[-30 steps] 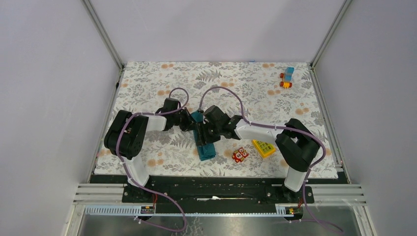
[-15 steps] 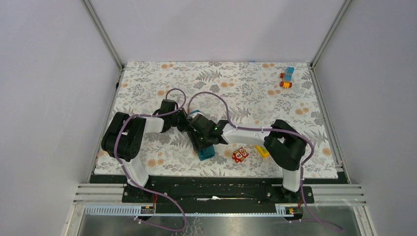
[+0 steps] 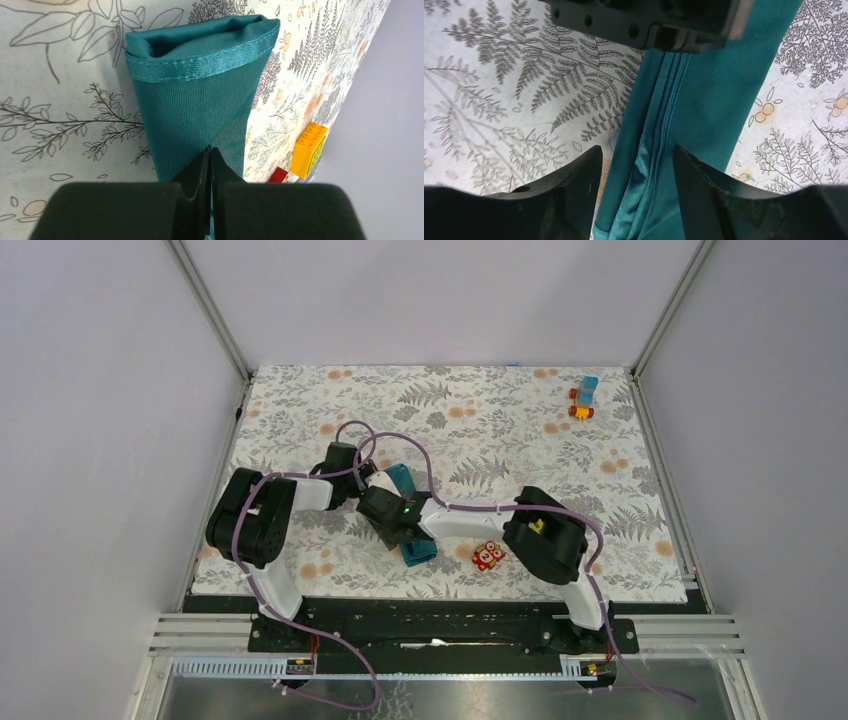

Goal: Fold the napkin into a case and place the utensils inside
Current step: Pick up the smaller rectangle-folded napkin from the center of the board.

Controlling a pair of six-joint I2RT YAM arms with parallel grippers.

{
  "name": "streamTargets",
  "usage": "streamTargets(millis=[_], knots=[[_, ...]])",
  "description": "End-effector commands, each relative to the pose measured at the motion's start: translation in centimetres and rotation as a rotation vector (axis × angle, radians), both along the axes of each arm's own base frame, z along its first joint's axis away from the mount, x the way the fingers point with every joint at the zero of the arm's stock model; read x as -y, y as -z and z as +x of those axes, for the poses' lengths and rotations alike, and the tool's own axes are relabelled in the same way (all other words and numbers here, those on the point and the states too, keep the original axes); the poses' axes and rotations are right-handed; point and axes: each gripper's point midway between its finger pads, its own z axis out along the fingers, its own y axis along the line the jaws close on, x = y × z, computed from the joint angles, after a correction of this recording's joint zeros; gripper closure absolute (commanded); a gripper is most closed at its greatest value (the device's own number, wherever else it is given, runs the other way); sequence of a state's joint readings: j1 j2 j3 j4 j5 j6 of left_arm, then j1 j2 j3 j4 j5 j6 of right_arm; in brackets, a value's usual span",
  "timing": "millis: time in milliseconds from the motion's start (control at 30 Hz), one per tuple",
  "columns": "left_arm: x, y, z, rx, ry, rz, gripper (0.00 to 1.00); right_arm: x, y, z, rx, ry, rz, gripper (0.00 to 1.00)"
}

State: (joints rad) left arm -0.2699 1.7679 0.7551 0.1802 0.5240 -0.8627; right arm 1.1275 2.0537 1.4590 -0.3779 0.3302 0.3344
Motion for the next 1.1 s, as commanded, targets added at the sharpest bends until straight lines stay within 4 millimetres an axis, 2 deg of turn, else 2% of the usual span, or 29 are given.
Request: streamTargets(millis=[0,100,133,233,333,400,500,633,767,867,967,1067], knots=[[-1.5,1.8,-0.6,-0.031,-0.031,0.053,1.00,0.3,0.8,0.4,0.067,0.060,-0.084,0.41],[-1.6,1.6,-0.6,-0.028,-0.035,0.041,1.00,0.8,1.6,0.4,0.078,0.088,-0.111,0.49],[-1.6,1.5,-0.6,-0.029,-0.037,0.038,1.00,0.9,1.6,0.5,0.083,0.098,-0.120,0.54],[-1.5,0.9,-0.6,-0.026,-0.034,0.019,1.00,1.5,1.3,0.9,0.108,0.132,-0.137,0.78],[-1.1,-0.9,-0.5,0.003,-0.014,-0.013,0.84,1.6,0.3,1.3,0.136,0.149,-0.109,0.99],[-0.8,-2.8,-0.4,0.029,0.008,-0.033,0.71,1.5,-0.3,1.3,0.132,0.146,-0.063,1.00],[-1.3,-5.8,-0.7,0.073,0.028,-0.032,0.61,0.8,-0.8,0.9,0.072,0.108,0.060,1.00],[-3.9,-9.3,-1.3,0.132,-0.003,-0.001,0.54,-0.4,-1.9,0.2,-0.045,0.062,0.242,1.00],[-7.9,-10.8,-2.3,0.146,-0.069,0.015,0.52,-1.8,-2.9,-0.6,-0.170,0.010,0.427,1.00],[-11.0,-11.4,-3.0,0.158,-0.126,0.054,0.51,-4.1,-5.4,-1.8,-0.246,-0.083,0.621,1.00],[-12.2,-11.6,-3.9,0.163,-0.140,0.079,0.51,-5.4,-8.2,-2.8,-0.329,-0.134,0.810,1.00],[-12.1,-11.5,-4.5,0.165,-0.140,0.073,0.51,-5.4,-9.4,-2.4,-0.404,-0.094,0.928,1.00]])
